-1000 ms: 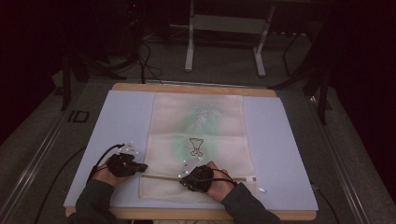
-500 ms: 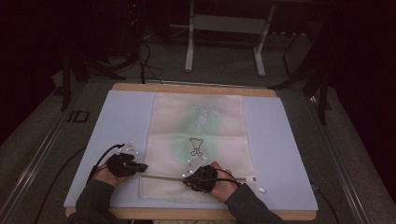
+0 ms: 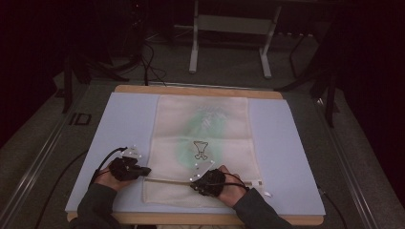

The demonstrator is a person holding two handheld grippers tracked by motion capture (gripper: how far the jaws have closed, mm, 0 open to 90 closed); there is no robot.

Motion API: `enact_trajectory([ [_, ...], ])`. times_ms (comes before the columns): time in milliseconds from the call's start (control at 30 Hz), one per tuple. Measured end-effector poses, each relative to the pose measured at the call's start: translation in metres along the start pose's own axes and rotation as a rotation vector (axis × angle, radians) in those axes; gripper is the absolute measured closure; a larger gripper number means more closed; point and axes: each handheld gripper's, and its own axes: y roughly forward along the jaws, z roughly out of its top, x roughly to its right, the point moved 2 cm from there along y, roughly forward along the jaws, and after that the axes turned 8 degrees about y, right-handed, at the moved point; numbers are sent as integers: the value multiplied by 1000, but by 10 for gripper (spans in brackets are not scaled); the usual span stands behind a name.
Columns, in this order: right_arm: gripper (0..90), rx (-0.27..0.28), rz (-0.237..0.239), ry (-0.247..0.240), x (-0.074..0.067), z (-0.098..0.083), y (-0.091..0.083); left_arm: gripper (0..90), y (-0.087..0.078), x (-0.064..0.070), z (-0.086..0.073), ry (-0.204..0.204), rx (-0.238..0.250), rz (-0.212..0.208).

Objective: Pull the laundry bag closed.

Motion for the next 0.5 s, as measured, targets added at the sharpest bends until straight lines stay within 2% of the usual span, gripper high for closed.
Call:
enact_trajectory([
  [500,823,-10,-7,12,3,-7,-5,900,0,0,0,-6,5,-1],
])
